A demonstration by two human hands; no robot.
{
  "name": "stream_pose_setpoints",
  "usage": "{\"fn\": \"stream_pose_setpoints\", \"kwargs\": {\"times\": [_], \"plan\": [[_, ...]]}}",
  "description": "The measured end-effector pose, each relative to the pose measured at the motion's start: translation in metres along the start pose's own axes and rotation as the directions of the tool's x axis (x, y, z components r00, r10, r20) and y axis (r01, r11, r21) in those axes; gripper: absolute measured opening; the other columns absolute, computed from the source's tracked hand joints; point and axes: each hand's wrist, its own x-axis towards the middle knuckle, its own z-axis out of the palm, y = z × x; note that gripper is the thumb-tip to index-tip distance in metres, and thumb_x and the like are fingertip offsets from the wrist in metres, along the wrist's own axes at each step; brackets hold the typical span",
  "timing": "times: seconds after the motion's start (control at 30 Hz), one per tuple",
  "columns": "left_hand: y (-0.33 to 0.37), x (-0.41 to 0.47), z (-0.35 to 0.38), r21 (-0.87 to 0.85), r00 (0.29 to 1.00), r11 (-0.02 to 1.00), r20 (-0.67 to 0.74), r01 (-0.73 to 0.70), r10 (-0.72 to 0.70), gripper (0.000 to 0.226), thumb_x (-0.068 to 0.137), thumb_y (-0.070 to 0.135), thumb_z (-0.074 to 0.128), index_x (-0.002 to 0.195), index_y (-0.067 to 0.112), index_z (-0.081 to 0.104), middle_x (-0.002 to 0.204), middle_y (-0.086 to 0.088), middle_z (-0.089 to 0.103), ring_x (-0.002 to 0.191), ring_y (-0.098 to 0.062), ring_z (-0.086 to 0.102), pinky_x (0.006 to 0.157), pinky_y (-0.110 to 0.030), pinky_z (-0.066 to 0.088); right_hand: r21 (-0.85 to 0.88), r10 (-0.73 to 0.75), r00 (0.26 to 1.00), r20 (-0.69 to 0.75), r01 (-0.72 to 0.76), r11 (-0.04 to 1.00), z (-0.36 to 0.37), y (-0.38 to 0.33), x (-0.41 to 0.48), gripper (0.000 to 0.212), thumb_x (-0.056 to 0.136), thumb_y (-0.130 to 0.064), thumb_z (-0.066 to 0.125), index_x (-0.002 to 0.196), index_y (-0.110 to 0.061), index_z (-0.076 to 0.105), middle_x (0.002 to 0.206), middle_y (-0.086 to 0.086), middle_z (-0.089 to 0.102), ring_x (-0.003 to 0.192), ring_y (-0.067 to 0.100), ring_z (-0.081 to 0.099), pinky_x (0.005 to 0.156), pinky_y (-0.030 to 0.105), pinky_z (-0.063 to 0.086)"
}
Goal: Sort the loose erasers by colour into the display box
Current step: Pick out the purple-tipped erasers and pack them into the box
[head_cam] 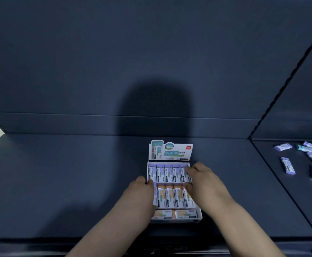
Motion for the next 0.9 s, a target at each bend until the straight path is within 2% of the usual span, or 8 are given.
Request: {"fn": "stream_pose_setpoints", "kwargs": {"times": [0.1,0.23,0.37,0.43,0.53,0.7,0.9], "plan": [[-0.002,-0.001,-0.003,-0.014,1.0,1.0,0.01,-0.016,0.016,0.067,0.09,0.033,0.058,0.145,0.012,0.026,0.135,-0.006,0.034,0.12,-0.019,0.042,0.096,-0.027,0.041,0.013,0.017,1.0,-0.003,-0.017,1.0,0.0,0.0,-0.002,0.038,0.089,-0.029,0.053,0.126,-0.021,0.048,0.118,0.001,0.047,0.11,0.023,0.048,0.088,0.032,0.046],[-0.006,-0.004,-0.011,-0.041,0.998,0.997,-0.009,-0.06,0.059,0.077,0.087,0.038,0.061,0.148,0.02,0.018,0.136,-0.003,0.034,0.123,-0.018,0.039,0.1,-0.029,0.04,0.018,0.039,0.999,0.008,-0.039,0.999,-0.009,-0.003,-0.007,0.054,0.087,-0.041,0.057,0.135,-0.029,0.038,0.126,0.0,0.05,0.116,0.022,0.048,0.09,0.032,0.045],[-0.007,-0.001,-0.029,0.037,0.976,0.99,-0.168,-0.135,0.139,0.067,0.09,0.044,0.054,0.146,0.022,0.025,0.132,0.0,0.036,0.121,-0.017,0.037,0.101,-0.03,0.038,0.014,0.057,0.997,-0.045,-0.057,0.998,-0.022,-0.005,-0.017,0.055,0.085,-0.047,0.058,0.134,-0.034,0.038,0.128,-0.003,0.05,0.119,0.02,0.047,0.092,0.031,0.043],[-0.002,0.003,-0.037,0.055,0.946,0.979,-0.252,-0.198,0.206,0.059,0.092,0.045,0.049,0.143,0.023,0.03,0.13,0.002,0.038,0.119,-0.016,0.038,0.099,-0.03,0.038,0.002,0.074,0.995,-0.071,-0.074,0.997,-0.026,-0.004,-0.022,0.056,0.085,-0.049,0.057,0.136,-0.032,0.038,0.132,-0.003,0.048,0.122,0.019,0.045,0.095,0.031,0.041],[0.014,0.014,-0.039,0.129,0.895,0.946,-0.306,-0.299,0.325,0.051,0.094,0.047,0.043,0.139,0.024,0.037,0.129,0.003,0.042,0.119,-0.017,0.039,0.098,-0.031,0.034,0.022,0.094,0.99,-0.105,-0.092,0.996,-0.028,-0.001,-0.029,0.058,0.084,-0.051,0.056,0.135,-0.031,0.041,0.133,-0.005,0.047,0.123,0.017,0.045,0.097,0.03,0.041],[0.052,0.021,-0.031,0.214,0.834,0.893,-0.322,-0.396,0.448,0.048,0.094,0.048,0.039,0.135,0.022,0.042,0.126,0.0,0.049,0.12,-0.023,0.04,0.097,-0.035,0.03,0.051,0.097,0.986,-0.134,-0.091,0.995,-0.028,0.018,-0.046,0.055,0.083,-0.049,0.059,0.132,-0.025,0.048,0.13,-0.005,0.05,0.12,0.015,0.047,0.099,0.029,0.041],[0.113,0.019,-0.016,0.276,0.825,0.864,-0.28,-0.421,0.492,0.05,0.095,0.047,0.038,0.139,0.024,0.034,0.129,-0.001,0.046,0.122,-0.023,0.036,0.098,-0.035,0.027,0.064,0.124,0.98,-0.158,-0.115,0.991,-0.041,0.076,-0.081,0.054,0.085,-0.047,0.058,0.133,-0.024,0.047,0.131,-0.006,0.048,0.121,0.014,0.045,0.1,0.028,0.039]]}}
